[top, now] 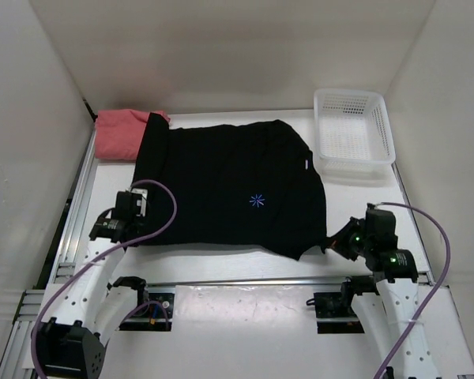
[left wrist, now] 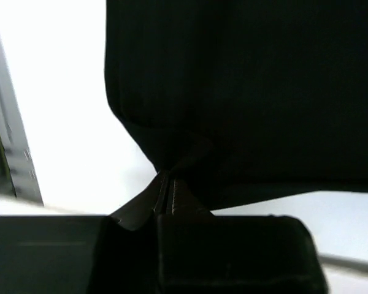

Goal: Fold and stack the t-shirts
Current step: Flatten out the tshirt

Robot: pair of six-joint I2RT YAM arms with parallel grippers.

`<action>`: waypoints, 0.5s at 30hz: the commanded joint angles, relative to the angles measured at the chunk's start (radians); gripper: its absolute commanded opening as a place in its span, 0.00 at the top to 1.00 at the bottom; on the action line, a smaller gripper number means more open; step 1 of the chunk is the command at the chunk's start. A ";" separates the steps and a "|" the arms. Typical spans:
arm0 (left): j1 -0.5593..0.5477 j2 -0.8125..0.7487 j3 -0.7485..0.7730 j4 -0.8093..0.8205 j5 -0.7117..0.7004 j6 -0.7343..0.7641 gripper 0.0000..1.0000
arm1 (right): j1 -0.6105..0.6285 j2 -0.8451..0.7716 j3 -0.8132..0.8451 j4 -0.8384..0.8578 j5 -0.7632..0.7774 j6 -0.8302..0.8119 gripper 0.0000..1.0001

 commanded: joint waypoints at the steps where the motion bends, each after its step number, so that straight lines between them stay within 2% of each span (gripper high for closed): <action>1: 0.003 -0.042 -0.045 -0.082 -0.064 0.000 0.90 | 0.002 0.003 -0.015 -0.059 -0.003 0.026 1.00; 6: 0.003 -0.022 0.000 -0.148 -0.064 0.000 0.90 | 0.002 0.147 0.092 -0.036 0.063 -0.041 1.00; 9: 0.003 -0.022 0.001 -0.171 -0.079 0.000 0.90 | 0.002 0.246 0.210 -0.027 0.101 -0.087 1.00; 12: 0.003 -0.022 -0.010 -0.068 -0.102 0.000 0.90 | 0.002 0.342 0.276 0.057 0.080 -0.112 1.00; 15: 0.003 0.076 0.025 0.012 -0.102 0.000 0.90 | 0.002 0.468 0.322 0.150 0.040 -0.112 1.00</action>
